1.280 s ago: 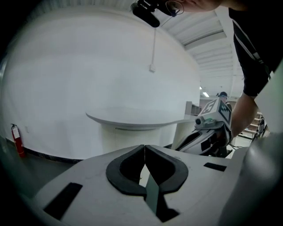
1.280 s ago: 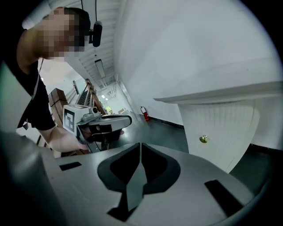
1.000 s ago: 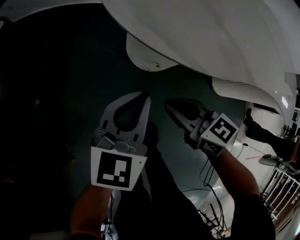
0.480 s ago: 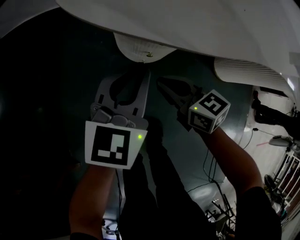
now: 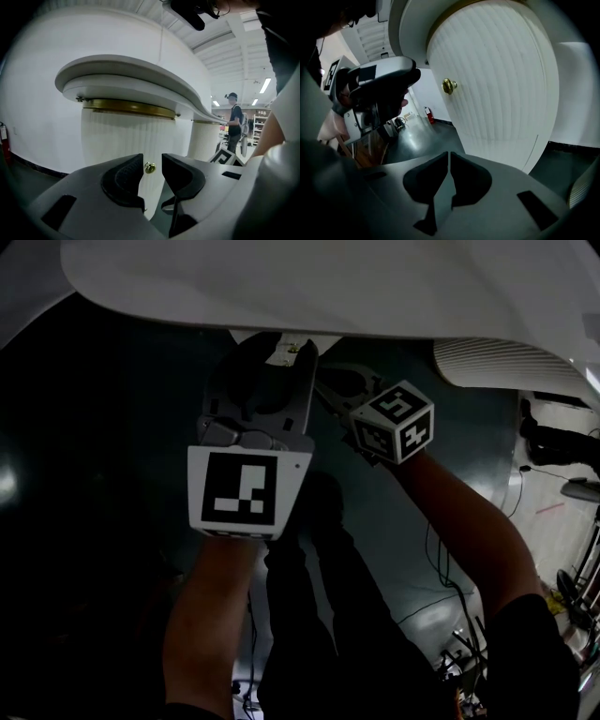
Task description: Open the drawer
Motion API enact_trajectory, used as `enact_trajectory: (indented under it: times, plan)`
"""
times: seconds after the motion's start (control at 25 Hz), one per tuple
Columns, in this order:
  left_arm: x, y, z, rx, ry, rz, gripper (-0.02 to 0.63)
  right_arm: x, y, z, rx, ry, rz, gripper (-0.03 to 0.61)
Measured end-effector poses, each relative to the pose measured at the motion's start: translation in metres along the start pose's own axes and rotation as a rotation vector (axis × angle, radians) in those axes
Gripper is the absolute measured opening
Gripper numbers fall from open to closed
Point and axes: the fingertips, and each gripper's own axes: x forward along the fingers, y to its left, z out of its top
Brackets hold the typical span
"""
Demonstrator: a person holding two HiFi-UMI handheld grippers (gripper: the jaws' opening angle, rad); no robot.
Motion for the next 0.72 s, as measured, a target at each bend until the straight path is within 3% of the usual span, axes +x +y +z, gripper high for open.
enact_trajectory:
  times: [0.24, 0.52, 0.72]
  plan:
    - [0.022, 0.000, -0.006, -0.024, -0.008, 0.006, 0.140, 0.025, -0.022, -0.011, -0.078, 0.051, -0.065, 0.018]
    - [0.033, -0.012, -0.021, 0.079, 0.013, -0.037, 0.160, 0.055, -0.040, -0.036, -0.125, 0.109, -0.131, 0.020]
    - [0.043, -0.017, -0.018, 0.090, -0.010, -0.058, 0.161, 0.069, -0.057, -0.052, -0.093, 0.129, -0.188, 0.020]
